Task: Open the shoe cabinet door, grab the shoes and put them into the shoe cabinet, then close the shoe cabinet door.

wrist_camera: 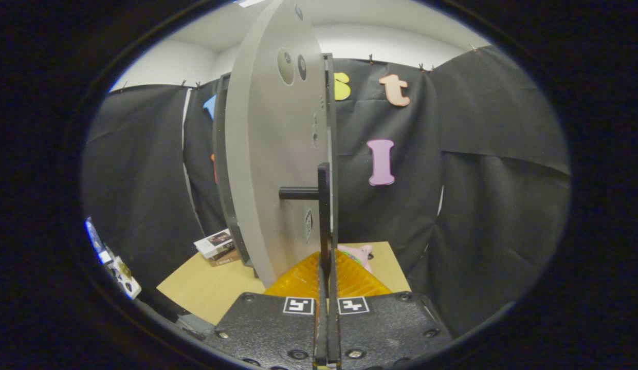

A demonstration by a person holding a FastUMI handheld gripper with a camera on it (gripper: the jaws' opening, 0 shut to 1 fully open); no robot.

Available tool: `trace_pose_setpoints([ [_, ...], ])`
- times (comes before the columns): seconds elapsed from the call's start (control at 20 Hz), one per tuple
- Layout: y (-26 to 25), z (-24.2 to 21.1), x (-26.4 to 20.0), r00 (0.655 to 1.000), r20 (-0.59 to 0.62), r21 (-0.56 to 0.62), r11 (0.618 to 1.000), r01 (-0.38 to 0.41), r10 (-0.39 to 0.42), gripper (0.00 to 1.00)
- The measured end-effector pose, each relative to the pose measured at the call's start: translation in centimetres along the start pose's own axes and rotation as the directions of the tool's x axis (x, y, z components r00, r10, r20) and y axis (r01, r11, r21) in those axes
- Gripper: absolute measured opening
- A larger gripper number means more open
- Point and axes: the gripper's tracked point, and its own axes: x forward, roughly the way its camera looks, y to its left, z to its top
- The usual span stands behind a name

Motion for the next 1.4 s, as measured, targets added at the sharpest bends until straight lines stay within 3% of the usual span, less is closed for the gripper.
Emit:
trace_pose_setpoints([
  [0.1,-1.9,0.2,0.1,1.000,0.002,0.035,0.999,0.025,-0.025,0.04],
  [0.2,-1.7,0.1,0.0,1.000,-0.002,0.056,0.998,-0.012,0.012,0.04],
  [0.45,-1.5,0.0,-0.2,1.000,0.012,-0.007,1.000,0.016,-0.016,0.04],
  [0.8,-2.4,-0.8,-1.7,1.000,0.000,0.101,0.995,0.003,-0.003,0.10],
  [0.85,-2.9,-0.9,-2.3,1.000,0.005,0.102,0.995,0.017,-0.018,0.18],
  [1.0,-4.1,-1.0,-4.6,0.993,0.041,0.094,0.990,0.103,-0.107,0.73],
  [1.2,-2.8,-2.6,-7.5,0.980,0.091,0.073,0.982,0.172,-0.179,0.90],
  [1.4,1.1,-5.2,-8.9,0.979,0.096,0.048,0.983,0.177,-0.181,1.00],
])
